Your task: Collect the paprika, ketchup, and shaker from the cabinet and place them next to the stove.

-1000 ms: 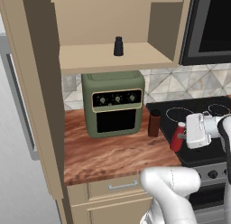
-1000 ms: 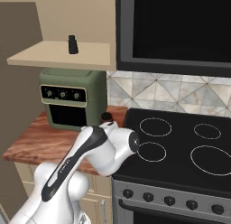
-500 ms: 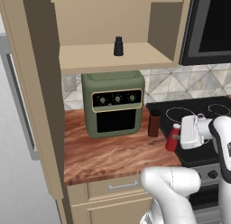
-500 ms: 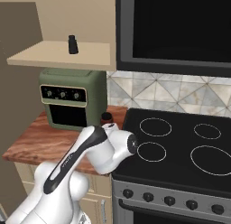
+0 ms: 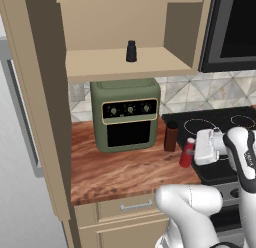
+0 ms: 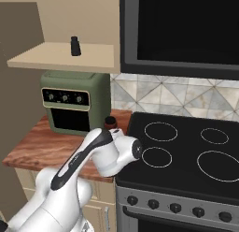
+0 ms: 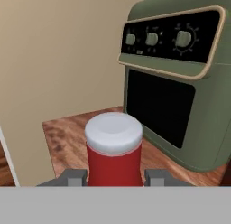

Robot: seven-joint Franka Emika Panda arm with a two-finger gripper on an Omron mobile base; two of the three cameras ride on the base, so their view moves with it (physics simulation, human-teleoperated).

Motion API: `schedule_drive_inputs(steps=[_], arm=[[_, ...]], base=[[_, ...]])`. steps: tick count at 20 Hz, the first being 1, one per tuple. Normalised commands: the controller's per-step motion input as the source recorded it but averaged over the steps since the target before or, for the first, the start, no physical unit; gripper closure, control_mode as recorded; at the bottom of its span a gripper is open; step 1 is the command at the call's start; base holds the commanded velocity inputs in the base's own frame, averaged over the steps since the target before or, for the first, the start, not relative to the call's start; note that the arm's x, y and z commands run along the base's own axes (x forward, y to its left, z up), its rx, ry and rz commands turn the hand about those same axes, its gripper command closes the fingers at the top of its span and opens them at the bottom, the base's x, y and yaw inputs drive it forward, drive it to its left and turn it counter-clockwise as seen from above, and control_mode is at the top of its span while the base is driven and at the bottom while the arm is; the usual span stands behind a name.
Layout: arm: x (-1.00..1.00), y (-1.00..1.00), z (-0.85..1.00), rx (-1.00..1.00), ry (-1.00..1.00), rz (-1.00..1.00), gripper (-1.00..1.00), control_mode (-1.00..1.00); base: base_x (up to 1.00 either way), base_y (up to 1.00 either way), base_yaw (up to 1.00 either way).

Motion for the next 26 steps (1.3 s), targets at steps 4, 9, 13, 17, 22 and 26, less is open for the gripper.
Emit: schedule_drive_inputs(steps=[4, 9, 13, 17, 22, 26], arm=[[0.19, -0.04, -0.28, 0.00, 0.00, 0.00, 1.00, -1.00], [0.20, -0.05, -0.27, 0.00, 0.00, 0.00, 1.00, -1.00], [0.21, -0.03, -0.24, 0.00, 0.00, 0.00, 1.00, -1.00], [0.20, -0.05, -0.21, 0.00, 0.00, 0.00, 1.00, -1.00], [0.18, -0.07, -0.20, 0.00, 0.00, 0.00, 1.00, -1.00], [0.21, -0.08, -0.17, 0.00, 0.00, 0.00, 1.00, -1.00]], base=[[0.00, 0.00, 0.00], [0.00, 0.00, 0.00], [0.00, 0.00, 0.00], [0.00, 0.00, 0.00], [0.00, 0.00, 0.00], [0.00, 0.00, 0.00]])
